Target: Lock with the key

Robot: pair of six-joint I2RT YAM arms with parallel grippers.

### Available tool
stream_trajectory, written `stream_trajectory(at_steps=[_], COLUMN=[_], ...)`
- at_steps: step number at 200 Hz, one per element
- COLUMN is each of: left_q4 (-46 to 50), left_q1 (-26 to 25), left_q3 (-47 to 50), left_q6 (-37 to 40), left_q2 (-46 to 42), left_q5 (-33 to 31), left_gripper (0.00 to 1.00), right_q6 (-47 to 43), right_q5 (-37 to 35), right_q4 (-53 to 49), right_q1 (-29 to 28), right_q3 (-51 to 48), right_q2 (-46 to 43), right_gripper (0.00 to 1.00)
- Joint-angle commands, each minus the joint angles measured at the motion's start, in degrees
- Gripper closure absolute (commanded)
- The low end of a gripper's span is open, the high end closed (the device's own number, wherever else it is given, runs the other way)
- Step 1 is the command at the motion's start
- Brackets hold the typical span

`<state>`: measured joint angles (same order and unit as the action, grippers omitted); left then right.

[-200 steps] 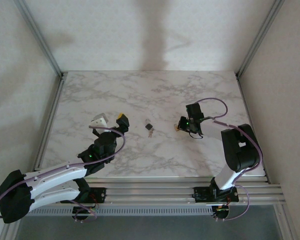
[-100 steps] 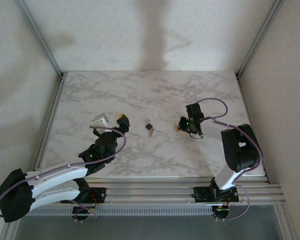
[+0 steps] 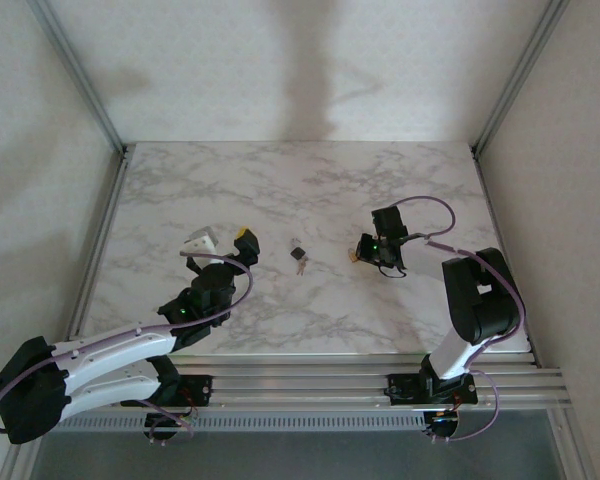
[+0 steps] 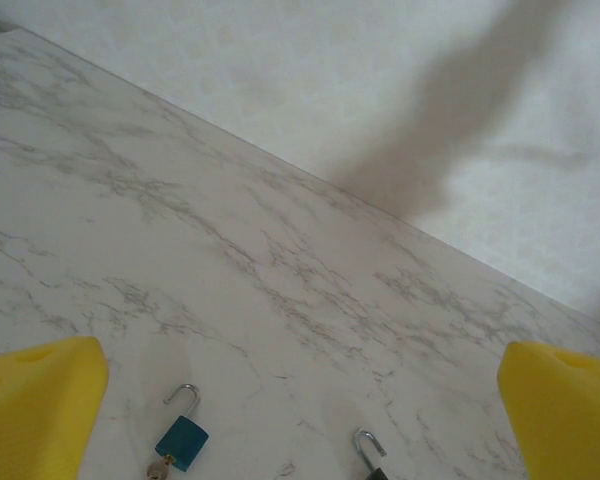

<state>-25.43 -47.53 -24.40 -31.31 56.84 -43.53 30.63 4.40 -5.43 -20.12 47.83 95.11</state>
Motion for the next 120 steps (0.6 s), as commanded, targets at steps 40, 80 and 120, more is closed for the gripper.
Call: stream_trajectory(at_steps=[40,80,120], left_q4=[1.08,1.35,1.35], left_q1=[0.24,0.25,0.33], left_q3=[0.01,0.06,0.58], left_q6=[-0.33,-0.39,-0.33], left_q2=[-0.02,-0.5,-1.85], left_q5=[-1.32,-1.55,-2.35], left_gripper=[0.0,0.0,0.0], right_q6=[-1.19,-1.54,-2.79], right_q5=[0.67,1.64,3.88], right_q4=[-1.42,-1.14,-3.32], right_q1=[0.17,0.09,-2.96], right_q3=[0.47,-0.81,0.3], right_q2=[-2.7,-6.23,-8.18], right_gripper=[0.59,0.39,0.31])
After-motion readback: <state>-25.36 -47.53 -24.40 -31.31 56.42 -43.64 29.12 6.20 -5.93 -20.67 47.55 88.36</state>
